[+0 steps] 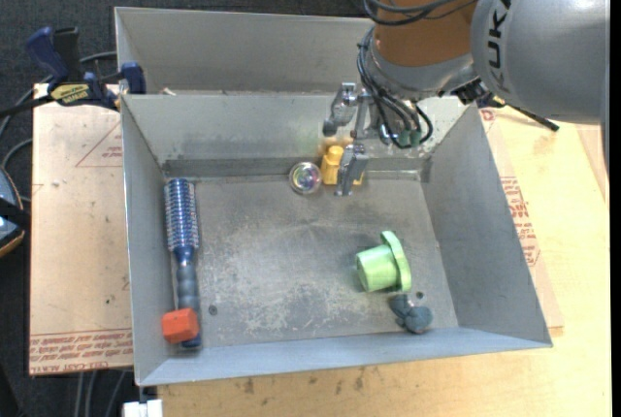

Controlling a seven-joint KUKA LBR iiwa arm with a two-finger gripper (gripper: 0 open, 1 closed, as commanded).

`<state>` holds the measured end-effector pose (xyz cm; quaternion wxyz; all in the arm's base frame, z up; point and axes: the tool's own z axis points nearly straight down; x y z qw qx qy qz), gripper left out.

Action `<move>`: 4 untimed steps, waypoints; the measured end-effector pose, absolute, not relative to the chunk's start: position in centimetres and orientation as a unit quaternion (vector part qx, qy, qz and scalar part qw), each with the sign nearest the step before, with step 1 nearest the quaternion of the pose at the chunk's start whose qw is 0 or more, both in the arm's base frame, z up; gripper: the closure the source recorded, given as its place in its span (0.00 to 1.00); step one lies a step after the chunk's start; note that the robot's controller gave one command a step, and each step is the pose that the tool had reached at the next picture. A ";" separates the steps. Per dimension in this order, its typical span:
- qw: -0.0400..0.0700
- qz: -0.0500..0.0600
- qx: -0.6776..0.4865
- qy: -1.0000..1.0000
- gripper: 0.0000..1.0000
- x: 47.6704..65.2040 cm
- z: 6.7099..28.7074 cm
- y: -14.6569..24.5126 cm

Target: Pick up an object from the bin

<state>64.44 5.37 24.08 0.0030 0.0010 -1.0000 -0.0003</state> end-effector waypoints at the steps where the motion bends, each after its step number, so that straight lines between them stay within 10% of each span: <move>1: 0.003 0.001 -0.088 -0.996 0.00 61.2 14.9 -0.6; 2: -0.001 0.000 -0.073 -0.997 0.00 54.2 7.7 -3.9; 3: -0.008 -0.001 -0.004 -1.000 0.00 49.5 7.4 -9.4; 4: -0.006 0.000 -0.002 -1.000 1.00 49.6 7.5 -9.4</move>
Offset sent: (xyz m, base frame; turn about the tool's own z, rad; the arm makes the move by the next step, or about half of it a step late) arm -0.0304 -0.0575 -0.0879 0.1765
